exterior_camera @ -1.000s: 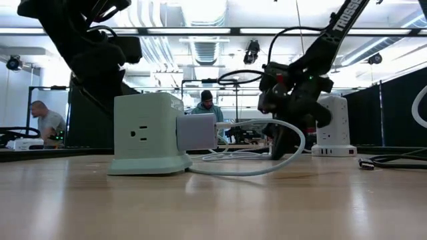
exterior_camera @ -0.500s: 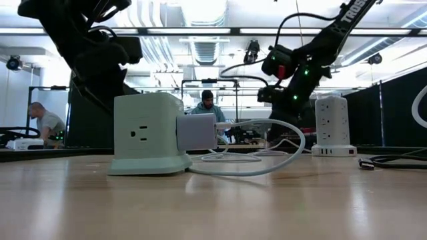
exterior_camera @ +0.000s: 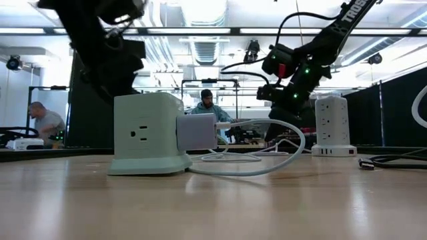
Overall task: Insert USB
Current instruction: Insert the black charger cable into the green outlet extension
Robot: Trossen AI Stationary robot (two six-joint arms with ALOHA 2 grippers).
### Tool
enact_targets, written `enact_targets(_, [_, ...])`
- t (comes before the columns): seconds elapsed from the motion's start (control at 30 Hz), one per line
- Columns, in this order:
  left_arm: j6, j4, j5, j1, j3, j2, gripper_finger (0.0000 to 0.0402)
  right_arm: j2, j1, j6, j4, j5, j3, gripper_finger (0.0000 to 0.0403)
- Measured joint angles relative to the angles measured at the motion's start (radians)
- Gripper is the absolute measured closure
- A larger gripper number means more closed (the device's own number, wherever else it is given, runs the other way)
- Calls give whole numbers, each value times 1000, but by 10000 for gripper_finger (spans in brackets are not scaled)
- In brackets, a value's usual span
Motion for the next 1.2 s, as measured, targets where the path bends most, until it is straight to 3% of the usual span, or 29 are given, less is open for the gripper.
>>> enact_targets(0.23, [0,-174,2,217,81,0,128,-3,7,0,5,-22,0,403])
enact_targets(0.4, [44,-176,133,452,83,6,128,-9,13,-4,4,-7,0,403])
enact_targets(0.57, [130,-205,176,663,82,31,128,-60,19,-34,-50,34,0,403])
enact_targets(0.67, [141,-265,322,726,80,52,128,-117,37,-20,-99,35,-11,403])
enact_targets(0.77, [162,-305,466,710,74,70,128,-183,61,-20,-135,30,-40,403])
enact_targets(0.9, [161,-312,585,605,67,86,128,-281,86,-7,-134,30,-82,403])
enact_targets(1.03, [88,-303,616,422,67,86,128,-368,91,8,-133,-39,-110,403])
enact_targets(1.2, [-47,-273,623,115,67,85,128,-415,90,49,-130,-75,-118,403])
